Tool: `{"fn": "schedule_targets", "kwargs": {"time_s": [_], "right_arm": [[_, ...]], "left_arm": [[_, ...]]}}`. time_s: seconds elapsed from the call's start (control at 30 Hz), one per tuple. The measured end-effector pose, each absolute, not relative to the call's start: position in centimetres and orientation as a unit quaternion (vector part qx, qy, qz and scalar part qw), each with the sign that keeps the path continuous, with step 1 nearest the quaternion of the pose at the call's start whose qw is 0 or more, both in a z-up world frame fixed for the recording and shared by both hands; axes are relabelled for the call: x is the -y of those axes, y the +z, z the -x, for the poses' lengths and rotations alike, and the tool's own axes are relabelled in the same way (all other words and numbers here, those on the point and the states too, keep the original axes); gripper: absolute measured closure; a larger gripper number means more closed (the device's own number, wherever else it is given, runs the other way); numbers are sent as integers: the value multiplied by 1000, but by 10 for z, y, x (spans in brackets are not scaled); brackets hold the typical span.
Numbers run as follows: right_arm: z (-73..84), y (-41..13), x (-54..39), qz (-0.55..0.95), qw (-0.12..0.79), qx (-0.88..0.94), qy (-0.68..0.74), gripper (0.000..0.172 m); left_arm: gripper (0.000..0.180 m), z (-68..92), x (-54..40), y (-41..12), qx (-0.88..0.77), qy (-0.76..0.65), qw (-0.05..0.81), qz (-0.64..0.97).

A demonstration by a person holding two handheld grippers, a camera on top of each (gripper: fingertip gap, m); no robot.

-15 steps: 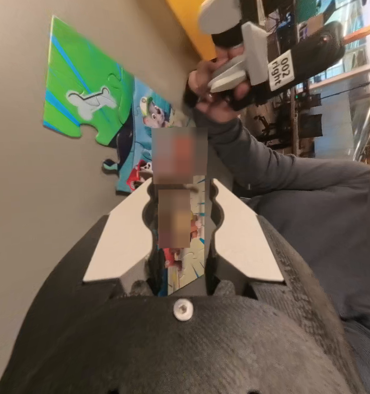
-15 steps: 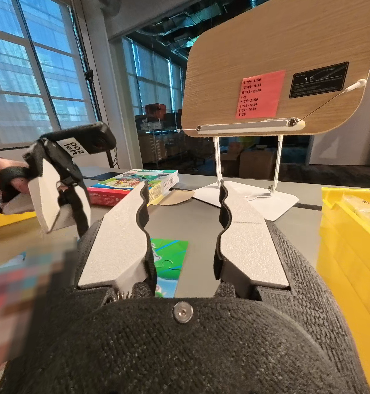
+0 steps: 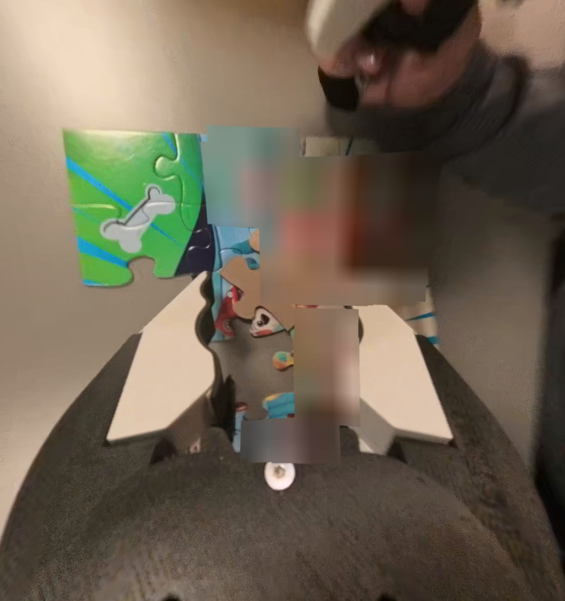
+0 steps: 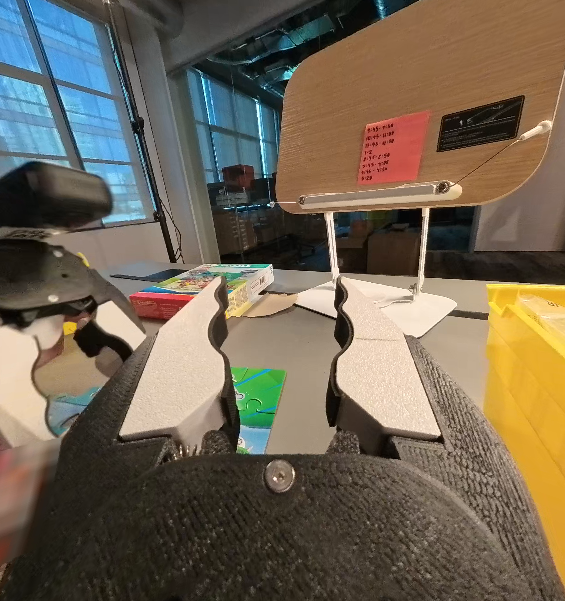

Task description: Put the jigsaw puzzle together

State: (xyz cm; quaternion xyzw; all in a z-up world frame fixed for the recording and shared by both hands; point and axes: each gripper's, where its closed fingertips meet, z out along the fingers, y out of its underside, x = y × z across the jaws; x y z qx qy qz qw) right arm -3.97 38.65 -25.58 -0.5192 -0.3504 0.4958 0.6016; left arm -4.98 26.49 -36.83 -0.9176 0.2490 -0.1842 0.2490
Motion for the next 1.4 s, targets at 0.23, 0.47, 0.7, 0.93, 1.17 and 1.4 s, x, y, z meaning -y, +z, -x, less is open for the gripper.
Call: {"fn": "schedule_targets", "kwargs": {"time_s": [0.23, 0.47, 0.7, 0.93, 1.17, 1.4], "right_arm": [[39, -255, -387, 519, 601, 347, 500, 107], [38, -255, -387, 518, 599, 347, 503, 107], [40, -255, -386, 518, 599, 350, 501, 107], [40, -255, -381, 513, 602, 361, 494, 107], [40, -255, -382, 513, 601, 359, 497, 107], [40, -255, -383, 514, 599, 355, 501, 107]], "left_arm": [[104, 54, -266, -386, -293, -79, 194, 933], [180, 54, -265, -369, -328, -54, 243, 912], [150, 59, -245, -331, -231, -108, 327, 910], [87, 36, -263, -380, -287, -71, 298, 908], [131, 36, -266, -385, -294, -94, 256, 916], [156, 48, -254, -375, -303, -40, 301, 903]]}}
